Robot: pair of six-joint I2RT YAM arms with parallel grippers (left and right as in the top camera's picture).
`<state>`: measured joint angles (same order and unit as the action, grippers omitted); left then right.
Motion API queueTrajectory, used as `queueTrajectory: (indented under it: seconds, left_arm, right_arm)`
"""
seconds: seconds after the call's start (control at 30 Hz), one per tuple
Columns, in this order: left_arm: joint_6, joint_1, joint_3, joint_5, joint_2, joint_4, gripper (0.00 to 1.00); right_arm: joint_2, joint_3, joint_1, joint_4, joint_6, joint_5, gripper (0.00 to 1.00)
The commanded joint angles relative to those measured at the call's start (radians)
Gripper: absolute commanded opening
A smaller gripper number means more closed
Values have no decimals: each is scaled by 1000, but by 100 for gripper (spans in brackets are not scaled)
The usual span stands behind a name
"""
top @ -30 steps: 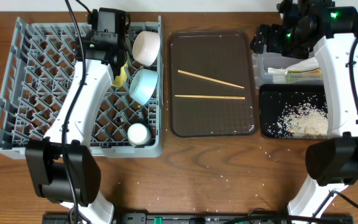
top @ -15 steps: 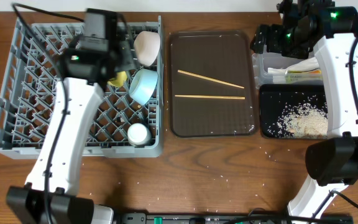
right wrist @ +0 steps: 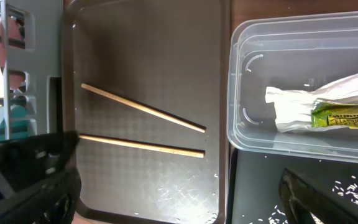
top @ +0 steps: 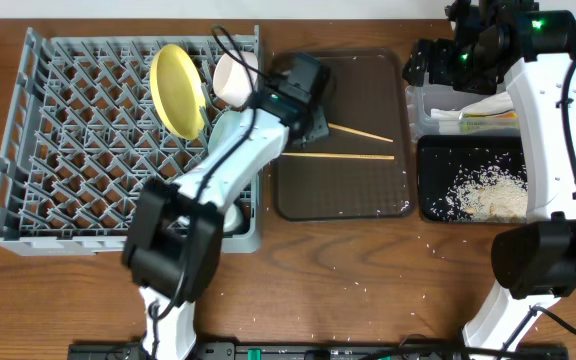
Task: Sort waste into correct bins and load items into the dishwasher
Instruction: 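Release the plate and withdraw the left gripper from the rack, then move the left gripper to a chopstick on the tray and grasp it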
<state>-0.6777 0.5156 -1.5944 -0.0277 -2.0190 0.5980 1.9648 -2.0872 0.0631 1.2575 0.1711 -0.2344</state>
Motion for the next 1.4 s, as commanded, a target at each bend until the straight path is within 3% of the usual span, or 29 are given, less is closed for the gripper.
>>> queueTrajectory:
  seconds: [0.0, 0.1, 0.87, 0.97, 1.1, 1.17, 1.37]
  left_arm:
    - [-143, 10, 7, 1, -75, -10, 52]
    - [-224, 19, 7, -10, -147, -10, 52]
    - [-225, 53, 16, -9, -169, 14, 52]
    - [-209, 53, 10, -89, -155, 12, 46]
    - [-196, 63, -2, -96, -97, -39, 45]
    - [-126, 93, -1, -51, -78, -69, 46]
    - [-127, 121, 6, 162, -90, -138, 46]
  right_arm:
    - [-3, -5, 9, 0, -12, -2, 99]
    - [-3, -5, 9, 0, -12, -2, 99]
    - [-3, -5, 10, 0, -12, -2, 99]
    - [-3, -5, 9, 0, -12, -2, 99]
    - [-3, -5, 9, 0, -12, -2, 99]
    - [-3, -5, 9, 0, -12, -2, 99]
    - [-3, -5, 9, 0, -12, -2, 99]
